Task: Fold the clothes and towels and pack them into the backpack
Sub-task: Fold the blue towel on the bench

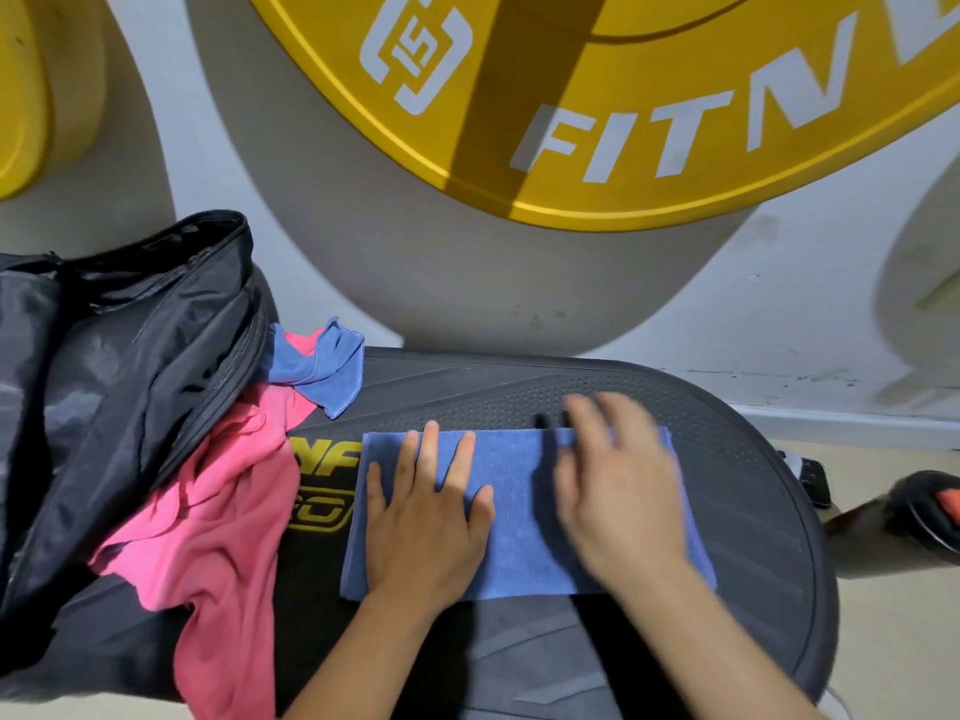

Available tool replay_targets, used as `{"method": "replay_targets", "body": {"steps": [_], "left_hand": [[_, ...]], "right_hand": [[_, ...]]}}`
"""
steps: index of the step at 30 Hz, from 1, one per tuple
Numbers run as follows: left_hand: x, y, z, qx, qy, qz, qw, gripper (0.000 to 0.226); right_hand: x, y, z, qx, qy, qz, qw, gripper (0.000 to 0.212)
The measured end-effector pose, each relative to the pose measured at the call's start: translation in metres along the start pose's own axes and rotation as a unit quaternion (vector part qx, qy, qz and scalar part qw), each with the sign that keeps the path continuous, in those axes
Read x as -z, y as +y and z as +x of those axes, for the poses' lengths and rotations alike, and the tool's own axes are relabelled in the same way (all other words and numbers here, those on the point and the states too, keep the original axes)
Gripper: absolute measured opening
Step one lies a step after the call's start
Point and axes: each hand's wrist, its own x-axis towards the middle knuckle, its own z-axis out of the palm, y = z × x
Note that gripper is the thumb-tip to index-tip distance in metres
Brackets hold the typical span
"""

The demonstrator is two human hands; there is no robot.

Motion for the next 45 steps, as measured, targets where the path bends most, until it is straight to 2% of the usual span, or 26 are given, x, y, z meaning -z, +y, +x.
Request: {"method": "replay_targets", "body": {"steps": [2, 4, 7, 11, 15, 17, 20, 25, 30, 34, 38, 40, 41, 44, 45], "left_hand": [[-0.001, -0.001, -0.001, -0.005, -0.003, -0.002, 1.0, 0.061], [-0.001, -0.003, -0.002, -0.008, -0.002, -0.004, 1.0, 0.059], [0.003, -0.002, -0.002, -0.002, -0.01, -0.019, 1.0, 0.06], [0.008, -0.002, -0.002, 0.016, -0.016, -0.04, 0.999, 0.062], [0.008, -0.02, -0.011, 0.086, 0.055, -0.079, 0.992, 0.045], [0.009, -0.028, -0.021, 0.112, 0.078, -0.099, 0.986, 0.045], [0.018, -0.03, -0.027, 0.134, 0.064, -0.142, 0.979, 0.053], [0.038, -0.027, -0.01, 0.256, 0.019, -0.257, 0.932, 0.065], [0.038, -0.034, -0.004, 0.273, -0.022, -0.269, 0.923, 0.048], [0.037, -0.033, -0.004, 0.25, -0.009, -0.229, 0.941, 0.016], [0.041, -0.019, -0.014, 0.201, 0.029, -0.276, 0.939, 0.015], [0.048, -0.015, -0.014, 0.22, 0.02, -0.344, 0.913, 0.022], [0.052, -0.017, -0.012, 0.247, 0.012, -0.402, 0.882, 0.028], [0.059, -0.03, -0.004, 0.299, -0.016, -0.578, 0.759, 0.048], [0.062, -0.033, -0.003, 0.304, -0.02, -0.602, 0.738, 0.055]], "right_hand": [[-0.019, -0.023, -0.022, 0.067, -0.105, 0.008, 0.992, 0.045], [-0.034, -0.023, -0.036, 0.074, -0.198, -0.021, 0.977, 0.049], [-0.029, 0.007, -0.034, 0.034, -0.231, -0.062, 0.97, 0.06], [-0.015, 0.048, -0.025, -0.045, -0.227, -0.095, 0.968, 0.08], [-0.011, 0.046, -0.025, -0.065, -0.234, -0.105, 0.964, 0.079], [-0.011, 0.045, -0.025, -0.068, -0.227, -0.103, 0.966, 0.074], [-0.009, 0.043, -0.025, -0.07, -0.229, -0.097, 0.966, 0.07], [-0.009, 0.042, -0.025, -0.068, -0.224, -0.09, 0.968, 0.069], [-0.009, 0.042, -0.025, -0.068, -0.219, -0.083, 0.97, 0.068], [-0.009, 0.042, -0.025, -0.067, -0.216, -0.085, 0.97, 0.068], [-0.008, 0.042, -0.025, -0.068, -0.212, -0.08, 0.972, 0.068], [-0.008, 0.042, -0.025, -0.069, -0.213, -0.077, 0.972, 0.068], [-0.008, 0.042, -0.025, -0.069, -0.213, -0.076, 0.972, 0.068], [-0.007, 0.042, -0.025, -0.069, -0.217, -0.077, 0.971, 0.067], [-0.006, 0.042, -0.025, -0.069, -0.221, -0.079, 0.97, 0.067]]}}
